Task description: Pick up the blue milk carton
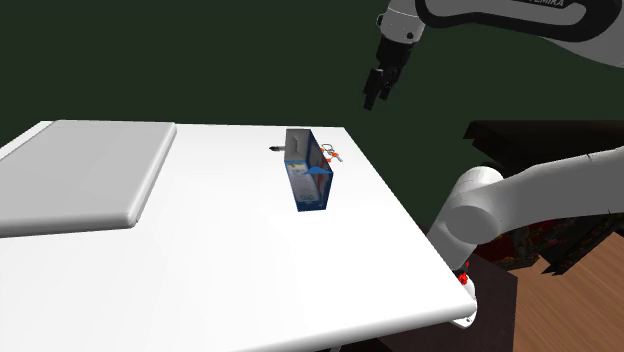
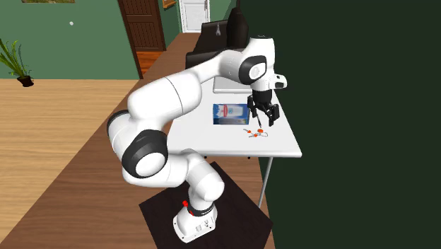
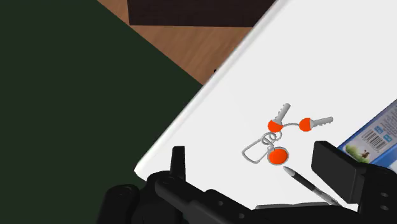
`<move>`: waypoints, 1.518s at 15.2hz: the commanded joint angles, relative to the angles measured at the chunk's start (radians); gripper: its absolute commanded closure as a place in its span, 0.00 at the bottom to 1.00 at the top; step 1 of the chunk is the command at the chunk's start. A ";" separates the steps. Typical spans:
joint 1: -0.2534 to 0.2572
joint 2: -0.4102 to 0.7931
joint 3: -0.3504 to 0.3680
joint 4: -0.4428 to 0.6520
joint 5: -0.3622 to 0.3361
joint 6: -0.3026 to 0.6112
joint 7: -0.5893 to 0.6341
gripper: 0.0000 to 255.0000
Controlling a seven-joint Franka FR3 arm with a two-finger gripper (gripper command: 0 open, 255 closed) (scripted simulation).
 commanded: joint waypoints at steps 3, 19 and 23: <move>0.001 0.009 0.048 -0.008 0.039 -0.001 0.084 0.00; -0.018 0.313 0.412 0.145 0.296 0.080 0.747 0.00; -0.019 0.334 0.433 0.120 0.305 0.126 0.777 0.00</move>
